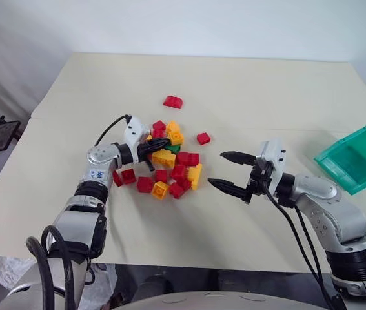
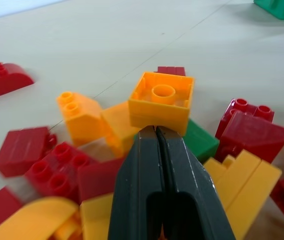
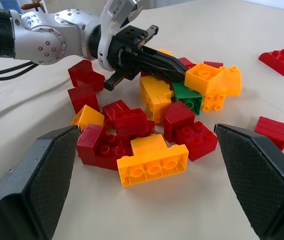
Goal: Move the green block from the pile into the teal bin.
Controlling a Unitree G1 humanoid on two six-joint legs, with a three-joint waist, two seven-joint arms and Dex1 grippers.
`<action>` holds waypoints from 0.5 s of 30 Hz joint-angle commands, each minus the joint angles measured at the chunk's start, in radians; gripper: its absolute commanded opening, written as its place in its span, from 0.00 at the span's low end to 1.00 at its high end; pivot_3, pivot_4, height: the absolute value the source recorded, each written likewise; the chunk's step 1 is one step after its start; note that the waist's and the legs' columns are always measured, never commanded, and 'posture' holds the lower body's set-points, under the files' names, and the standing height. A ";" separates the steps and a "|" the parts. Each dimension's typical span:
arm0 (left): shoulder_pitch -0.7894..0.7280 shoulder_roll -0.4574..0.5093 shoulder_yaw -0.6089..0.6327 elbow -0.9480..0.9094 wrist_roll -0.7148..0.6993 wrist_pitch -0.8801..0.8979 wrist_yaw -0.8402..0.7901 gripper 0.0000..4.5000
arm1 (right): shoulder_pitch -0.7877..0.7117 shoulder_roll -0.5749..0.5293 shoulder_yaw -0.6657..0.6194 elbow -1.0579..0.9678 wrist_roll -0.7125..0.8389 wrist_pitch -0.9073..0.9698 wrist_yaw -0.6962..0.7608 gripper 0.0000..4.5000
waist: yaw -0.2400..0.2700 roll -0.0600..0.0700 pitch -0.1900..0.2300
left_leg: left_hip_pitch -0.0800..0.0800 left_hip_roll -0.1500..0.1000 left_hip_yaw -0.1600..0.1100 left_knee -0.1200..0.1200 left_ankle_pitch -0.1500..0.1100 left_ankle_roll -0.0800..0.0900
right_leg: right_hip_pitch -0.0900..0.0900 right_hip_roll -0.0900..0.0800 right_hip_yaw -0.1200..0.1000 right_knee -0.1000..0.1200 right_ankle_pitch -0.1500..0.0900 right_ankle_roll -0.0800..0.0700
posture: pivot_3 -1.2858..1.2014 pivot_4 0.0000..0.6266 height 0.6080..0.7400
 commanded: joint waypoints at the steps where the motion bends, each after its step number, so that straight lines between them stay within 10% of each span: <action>1: 0.010 -0.038 -0.016 -0.024 -0.006 0.002 -0.130 0.01 | 0.001 0.006 -0.018 -0.028 0.004 -0.018 -0.013 1.00 | 0.002 0.000 0.000 | 0.000 0.000 0.001 0.000 0.000 0.000 | 0.000 0.000 0.000 0.000 0.000 0.000 | 0.52 0.24 1.00; 15: 0.174 0.142 0.098 -0.387 -0.155 0.184 -0.303 0.01 | -0.015 -0.010 -0.024 -0.012 0.011 -0.019 0.004 1.00 | -0.024 -0.001 0.000 | 0.000 0.003 -0.005 0.000 0.000 0.000 | -0.002 0.000 0.001 0.000 0.000 0.000 | 0.52 0.24 1.00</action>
